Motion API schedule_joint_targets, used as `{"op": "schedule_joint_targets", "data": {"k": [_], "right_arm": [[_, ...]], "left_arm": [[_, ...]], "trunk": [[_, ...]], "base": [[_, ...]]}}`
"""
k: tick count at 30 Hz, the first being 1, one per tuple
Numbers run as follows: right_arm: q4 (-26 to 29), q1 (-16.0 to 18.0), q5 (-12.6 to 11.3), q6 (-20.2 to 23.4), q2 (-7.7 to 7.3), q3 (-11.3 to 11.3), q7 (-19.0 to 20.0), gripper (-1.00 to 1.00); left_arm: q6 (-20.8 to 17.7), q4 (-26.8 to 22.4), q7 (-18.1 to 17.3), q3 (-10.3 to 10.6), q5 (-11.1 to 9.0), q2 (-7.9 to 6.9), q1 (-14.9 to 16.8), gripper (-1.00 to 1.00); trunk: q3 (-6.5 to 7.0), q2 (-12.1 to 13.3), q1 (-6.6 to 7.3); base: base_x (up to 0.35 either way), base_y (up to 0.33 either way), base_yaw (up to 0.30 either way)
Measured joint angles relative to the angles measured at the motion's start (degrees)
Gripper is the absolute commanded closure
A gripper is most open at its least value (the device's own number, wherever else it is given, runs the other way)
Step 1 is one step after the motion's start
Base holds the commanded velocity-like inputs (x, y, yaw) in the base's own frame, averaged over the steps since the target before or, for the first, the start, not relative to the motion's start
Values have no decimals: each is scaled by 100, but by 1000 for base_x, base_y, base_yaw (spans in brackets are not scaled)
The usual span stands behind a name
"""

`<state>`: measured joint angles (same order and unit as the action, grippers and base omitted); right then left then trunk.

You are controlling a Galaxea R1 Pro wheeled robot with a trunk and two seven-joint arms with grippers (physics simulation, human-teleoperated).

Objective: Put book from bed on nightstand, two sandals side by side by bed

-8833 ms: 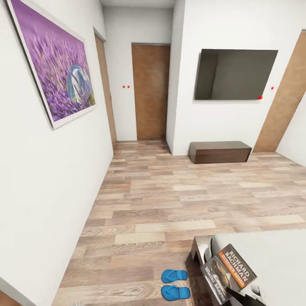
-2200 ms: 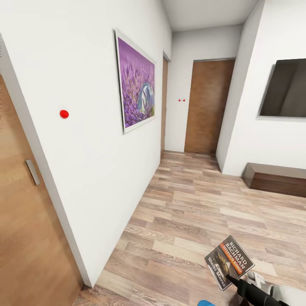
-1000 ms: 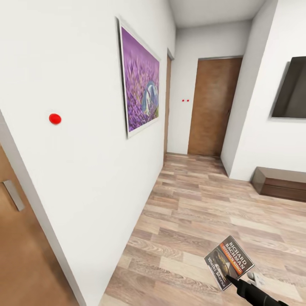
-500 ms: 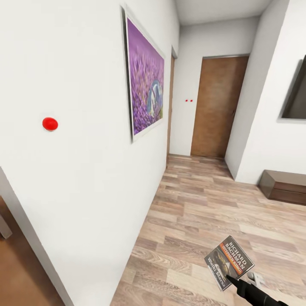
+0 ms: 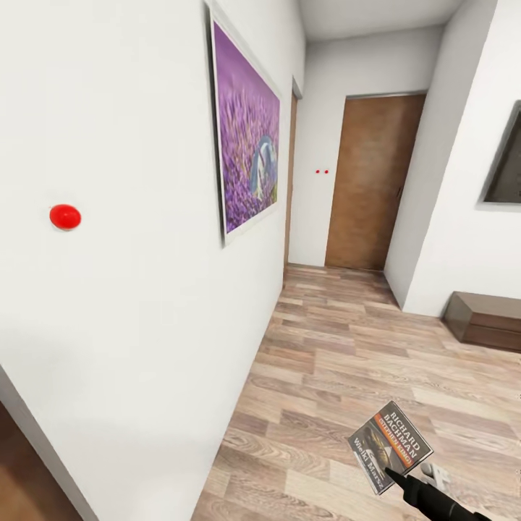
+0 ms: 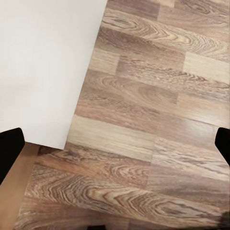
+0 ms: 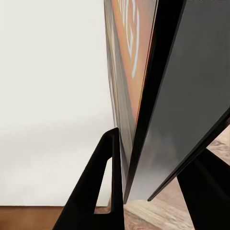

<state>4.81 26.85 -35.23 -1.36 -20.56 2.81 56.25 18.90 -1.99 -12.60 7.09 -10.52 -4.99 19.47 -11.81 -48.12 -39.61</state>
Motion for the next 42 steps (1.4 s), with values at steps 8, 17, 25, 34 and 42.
{"op": "schedule_joint_targets", "data": {"k": [8, 17, 25, 34, 42], "right_arm": [[0, -2, 0, 0, 1, 3, 3, 100], [-1, -1, 4, 0, -3, 12, 3, 100], [-1, 1, 1, 0, 1, 2, -6, 100], [-2, 2, 1, 0, 1, 0, -7, 100], [-1, 2, -1, 0, -5, 2, -6, 100]], "left_arm": [[0, 1, 0, 0, 5, 1, 1, -100], [0, 1, 0, 0, 5, 1, 1, -100], [1, 0, 0, 0, 2, 0, 0, -100], [0, -1, 0, 0, 5, 0, 0, -100], [0, 1, 0, 0, 10, 0, 1, -100]], "trunk": [[0, 0, 0], [0, 0, 0], [0, -1, 2], [0, -1, 1], [0, 0, 0]], "base": [[2, 0, -257], [3, 0, -257], [197, 98, -119], [209, 112, -4], [12, 6, -74]]}}
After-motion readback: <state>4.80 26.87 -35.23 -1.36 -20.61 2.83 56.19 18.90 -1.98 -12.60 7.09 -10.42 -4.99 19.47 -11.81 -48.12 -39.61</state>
